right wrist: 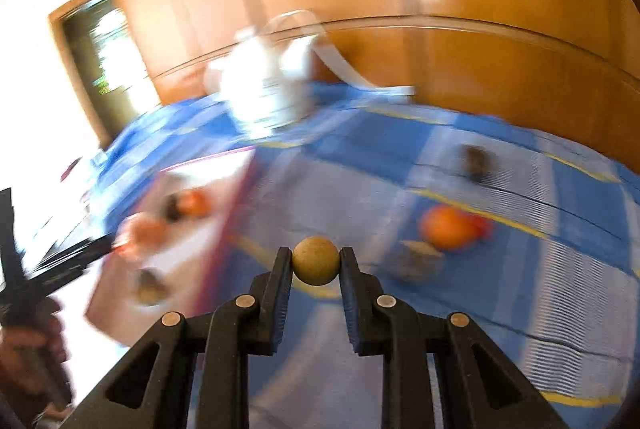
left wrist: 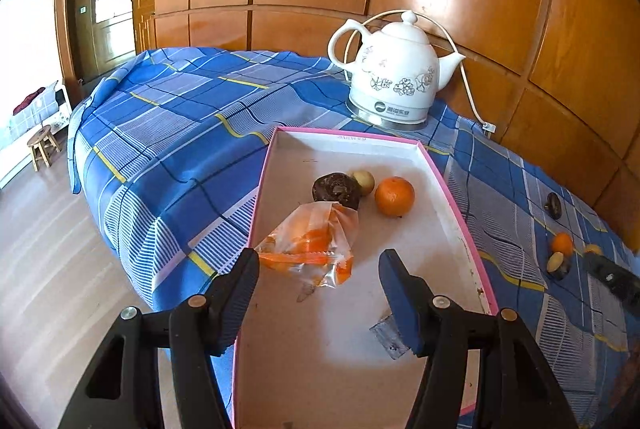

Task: Organize fruits
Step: 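Withdraw the left gripper while the right gripper carries the yellow fruit toward the tray, then lower the yellow fruit into the tray and open the right gripper, then withdraw the right gripper from the tray back over the table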

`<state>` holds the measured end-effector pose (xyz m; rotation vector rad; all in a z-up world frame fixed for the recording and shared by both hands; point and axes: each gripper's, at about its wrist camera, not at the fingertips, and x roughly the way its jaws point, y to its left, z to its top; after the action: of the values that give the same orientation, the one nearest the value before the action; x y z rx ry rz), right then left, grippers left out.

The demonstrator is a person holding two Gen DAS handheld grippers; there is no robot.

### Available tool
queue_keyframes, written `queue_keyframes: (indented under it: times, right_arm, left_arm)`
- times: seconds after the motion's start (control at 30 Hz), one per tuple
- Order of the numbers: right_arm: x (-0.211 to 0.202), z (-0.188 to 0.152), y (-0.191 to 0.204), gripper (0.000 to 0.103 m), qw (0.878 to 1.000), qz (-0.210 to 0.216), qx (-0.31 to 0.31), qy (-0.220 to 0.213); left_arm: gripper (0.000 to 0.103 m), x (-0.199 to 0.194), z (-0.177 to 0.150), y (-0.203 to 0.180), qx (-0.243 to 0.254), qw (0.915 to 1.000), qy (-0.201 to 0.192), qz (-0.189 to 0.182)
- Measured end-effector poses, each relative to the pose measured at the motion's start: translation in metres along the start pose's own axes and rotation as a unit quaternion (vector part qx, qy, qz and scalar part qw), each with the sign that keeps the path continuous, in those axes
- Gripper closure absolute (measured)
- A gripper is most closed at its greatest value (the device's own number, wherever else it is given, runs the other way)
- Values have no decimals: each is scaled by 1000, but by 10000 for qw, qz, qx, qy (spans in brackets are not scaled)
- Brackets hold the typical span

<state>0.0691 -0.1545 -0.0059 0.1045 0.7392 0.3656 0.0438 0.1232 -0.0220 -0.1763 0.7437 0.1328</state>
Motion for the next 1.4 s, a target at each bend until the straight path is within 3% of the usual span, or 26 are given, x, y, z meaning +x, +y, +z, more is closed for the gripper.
queue_keyframes:
  times: [0.2, 0.43, 0.67, 0.97, 1.2, 1.4]
  right_arm:
    - [45, 14, 64, 79, 9954, 752, -379, 463]
    - [90, 17, 94, 79, 9924, 720, -493, 866]
    - [92, 14, 91, 73, 9933, 657, -404, 860]
    - [54, 13, 64, 73, 9983, 338, -161, 451]
    - [30, 0, 27, 73, 9992, -253, -37, 317]
    - [12, -13, -29, 73, 9940, -926, 517, 255]
  left_arm:
    - [40, 1, 1, 3, -73, 10000, 12, 5]
    - [40, 7, -1, 5, -128, 9998, 117, -32]
    - [40, 8, -5, 1, -69, 9998, 175, -66]
    - [40, 4, -7, -10, 101, 9997, 174, -168]
    - [40, -2, -7, -20, 260, 9993, 111, -264]
    - [40, -4, -9, -27, 366, 9988, 123, -310]
